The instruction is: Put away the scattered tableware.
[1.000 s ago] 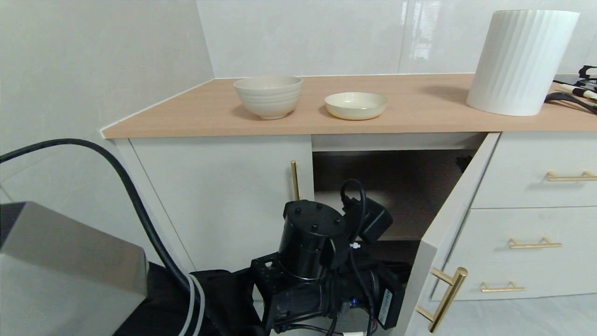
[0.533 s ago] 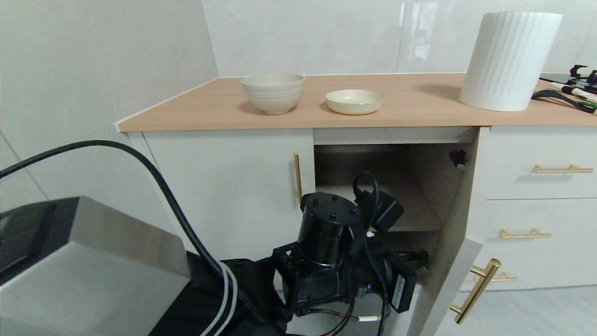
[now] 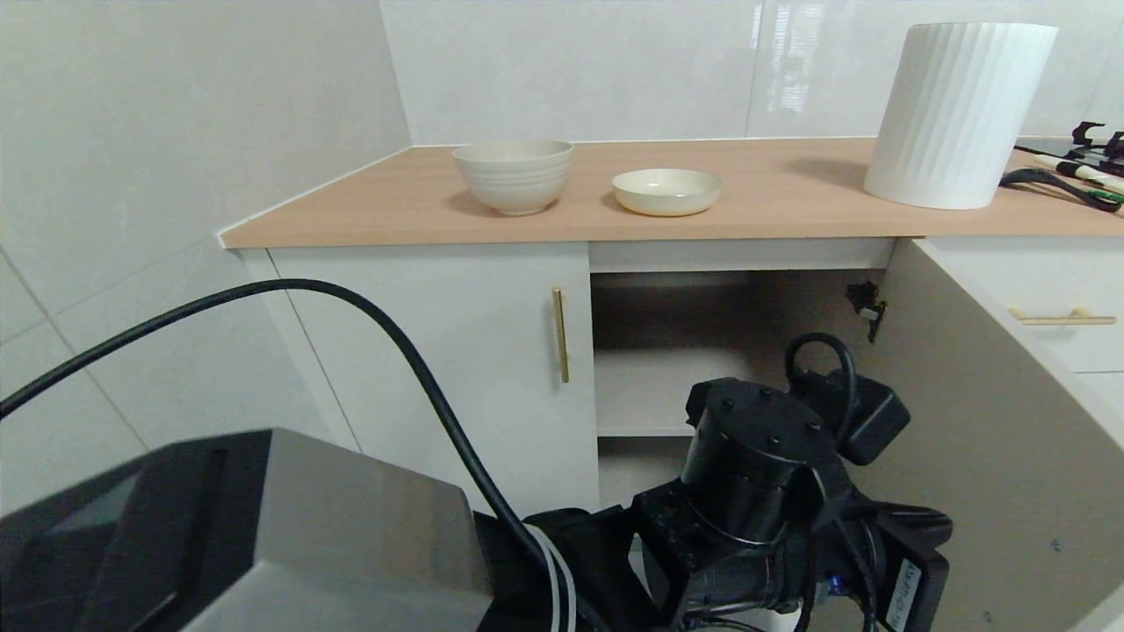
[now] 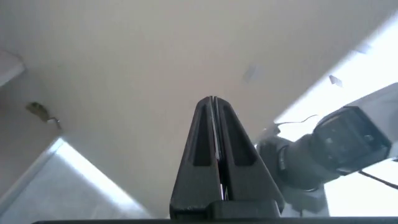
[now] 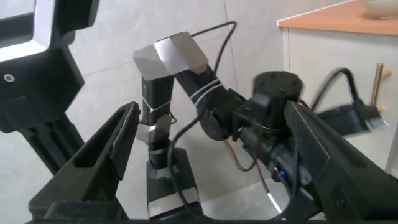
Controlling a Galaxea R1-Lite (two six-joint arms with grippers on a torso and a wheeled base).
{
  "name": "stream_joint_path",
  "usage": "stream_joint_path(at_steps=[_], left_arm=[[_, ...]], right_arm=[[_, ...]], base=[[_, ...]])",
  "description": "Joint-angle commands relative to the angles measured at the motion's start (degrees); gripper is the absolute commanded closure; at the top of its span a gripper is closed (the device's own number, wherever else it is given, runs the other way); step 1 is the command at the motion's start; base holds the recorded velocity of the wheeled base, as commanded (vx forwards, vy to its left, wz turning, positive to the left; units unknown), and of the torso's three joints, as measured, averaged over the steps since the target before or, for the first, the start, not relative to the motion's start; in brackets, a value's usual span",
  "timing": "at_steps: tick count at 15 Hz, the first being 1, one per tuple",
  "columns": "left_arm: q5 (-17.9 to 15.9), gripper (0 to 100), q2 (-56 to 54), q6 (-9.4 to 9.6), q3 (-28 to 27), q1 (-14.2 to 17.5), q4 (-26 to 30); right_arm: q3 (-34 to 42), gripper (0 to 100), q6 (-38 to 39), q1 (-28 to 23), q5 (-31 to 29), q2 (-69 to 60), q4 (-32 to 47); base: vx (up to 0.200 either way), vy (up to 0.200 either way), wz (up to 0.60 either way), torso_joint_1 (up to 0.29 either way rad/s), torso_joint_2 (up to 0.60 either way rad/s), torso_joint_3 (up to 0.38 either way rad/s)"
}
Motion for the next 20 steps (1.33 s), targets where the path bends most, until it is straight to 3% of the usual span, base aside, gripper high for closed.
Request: stream_joint_path(at_steps=[1,3,5,6,7,8,9,10,12,13,14,15,16,18,20], left_arm=[[0.19,100,-0.69,-0.13,1.27,-0.37,-0.88],[1.59,100,-4.20,-0.13,4.53,2.09,-1.93],[3.00,100,-11.41,0.05,12.17,10.79,-2.29],[2.73,100,-15.80,-0.04,16.74,16.59,-2.29],[2.73,100,-16.59,0.14,17.62,17.73,-2.29],[2.65,100,-22.13,2.34,22.28,25.38,-2.02],[2.65,100,-25.38,4.01,24.92,29.86,-1.76],[2.65,0,-27.49,5.24,26.24,32.32,-1.06],[2.47,0,-30.83,6.20,27.73,35.75,-0.62],[2.47,0,-32.85,6.38,27.73,37.77,0.26],[2.38,0,-34.26,6.91,27.99,39.00,1.93],[2.47,0,-36.37,8.49,29.22,40.58,4.57],[2.38,0,-37.95,11.30,30.10,41.90,6.06],[3.09,0,-39.27,16.40,29.40,43.40,6.68],[5.63,0,-39.62,15.96,25.88,44.36,8.61]], right_arm=[[-0.01,0,-0.01,0.03,0.05,0.11,0.00],[-0.01,0,-0.01,0.03,0.05,0.72,0.00],[-3.71,0,0.35,-0.06,-1.09,11.80,0.79],[-6.17,0,0.26,0.03,-1.80,18.65,2.02],[-6.69,0,0.26,0.03,-1.80,20.15,2.28],[-10.56,0,-0.62,0.12,-1.88,31.92,2.72],[-12.76,0,-3.43,0.12,-2.50,38.69,2.72],[-14.17,0,-7.48,0.12,-4.61,43.88,2.64],[-16.01,0,-15.74,4.95,-10.41,49.68,2.46],[-18.82,0,-16.27,9.08,-15.59,49.94,3.25],[-24.89,0,-16.18,9.96,-20.16,50.47,6.77],[-33.06,0,-16.18,9.96,-25.26,50.47,16.44],[-38.16,0,-16.00,9.96,-29.22,50.38,23.29],[-35.61,0,-15.83,9.96,-38.53,49.85,24.70],[-32.09,0,-15.83,10.22,-39.59,48.01,22.32]], base=[[0.000,0.000,0.00,0.000,0.00,0.000],[0.000,0.000,0.00,0.000,0.00,0.000],[0.000,0.000,0.00,0.000,0.00,0.000],[0.000,0.000,0.00,0.000,0.00,0.000],[0.000,0.000,0.00,0.000,0.00,0.000],[0.000,0.000,0.00,0.000,0.00,0.000],[0.000,0.000,0.00,0.000,0.00,0.000],[0.000,0.000,0.00,0.000,0.00,0.000],[0.000,0.000,0.00,0.000,0.00,0.000],[0.000,0.000,0.00,0.000,0.00,0.000],[0.000,0.000,0.00,0.000,0.00,0.000],[0.000,0.000,0.00,0.000,0.00,0.000],[0.000,0.000,0.00,0.000,0.00,0.000],[0.000,0.000,0.00,0.000,0.00,0.000],[0.000,0.000,0.00,0.000,0.00,0.000]])
